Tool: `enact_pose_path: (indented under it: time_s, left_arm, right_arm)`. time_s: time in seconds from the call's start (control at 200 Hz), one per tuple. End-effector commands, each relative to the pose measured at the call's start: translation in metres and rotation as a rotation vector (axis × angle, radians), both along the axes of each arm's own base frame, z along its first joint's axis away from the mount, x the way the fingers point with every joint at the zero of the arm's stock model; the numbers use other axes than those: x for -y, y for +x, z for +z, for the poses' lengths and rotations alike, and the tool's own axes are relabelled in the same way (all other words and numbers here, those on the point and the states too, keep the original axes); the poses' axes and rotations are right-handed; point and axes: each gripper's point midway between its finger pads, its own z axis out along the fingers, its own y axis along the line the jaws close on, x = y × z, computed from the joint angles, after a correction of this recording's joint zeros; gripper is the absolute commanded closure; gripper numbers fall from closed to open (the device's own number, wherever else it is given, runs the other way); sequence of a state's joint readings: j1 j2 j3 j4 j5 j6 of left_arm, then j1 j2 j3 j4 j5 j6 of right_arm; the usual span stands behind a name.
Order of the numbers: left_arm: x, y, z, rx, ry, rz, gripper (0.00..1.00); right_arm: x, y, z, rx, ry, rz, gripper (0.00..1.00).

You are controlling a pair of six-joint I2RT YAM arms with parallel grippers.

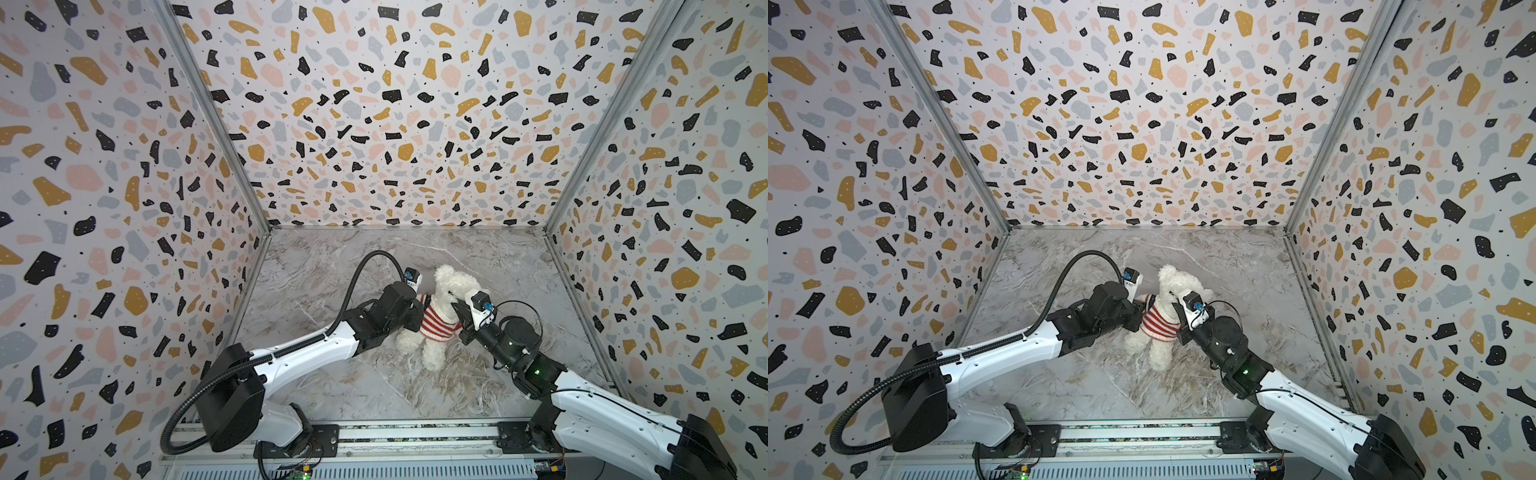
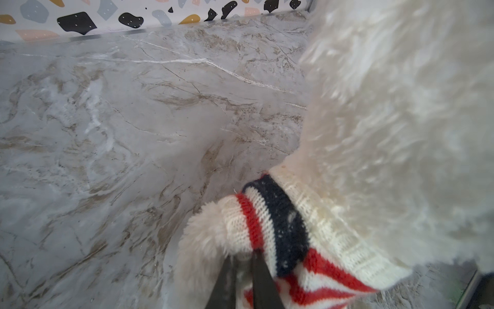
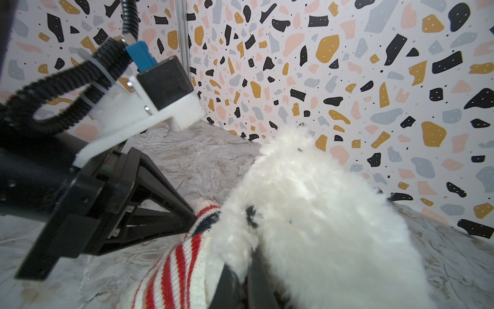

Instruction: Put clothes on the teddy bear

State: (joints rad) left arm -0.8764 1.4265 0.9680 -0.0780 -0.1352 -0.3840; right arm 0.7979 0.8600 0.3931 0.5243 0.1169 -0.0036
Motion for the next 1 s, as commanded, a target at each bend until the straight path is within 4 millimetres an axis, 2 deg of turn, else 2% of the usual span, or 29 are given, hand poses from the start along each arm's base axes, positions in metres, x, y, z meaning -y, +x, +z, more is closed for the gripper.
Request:
enact_pose_path:
  time_s: [0.0,0.11,0.415,0.611,0.876,0.996]
  left_arm:
    - [0.009,0.006,0.01,0.019,-0.034,-0.023,0.92]
    - [0.004,0.008,0.009,0.016,-0.034,-0.011,1.0]
    - [-0.043,0.021,-0.011,-0.026,-0.061,0.107,1.0]
    - [-0.065,0.021,-0.009,-0.017,-0.09,0.159,1.0]
    - [-0.049,-0.009,0.03,0.067,-0.259,-0.021,1.0]
    - [-0.039,-0.025,0.036,0.062,-0.307,-0.125,1.0]
  right_arm:
    - [-0.003,-0.004,0.028,0.059,0.089,0.021,1.0]
    - [-0.001,-0.004,0.027,0.058,0.08,0.012,1.0]
    - [0.007,-0.002,0.015,0.037,0.046,-0.032,1.0]
    - [0.012,-0.001,0.011,0.028,0.032,-0.056,1.0]
    - [0.013,0.0,0.009,0.025,0.023,-0.064,1.0]
    - [0.013,0.0,0.009,0.024,0.025,-0.064,1.0]
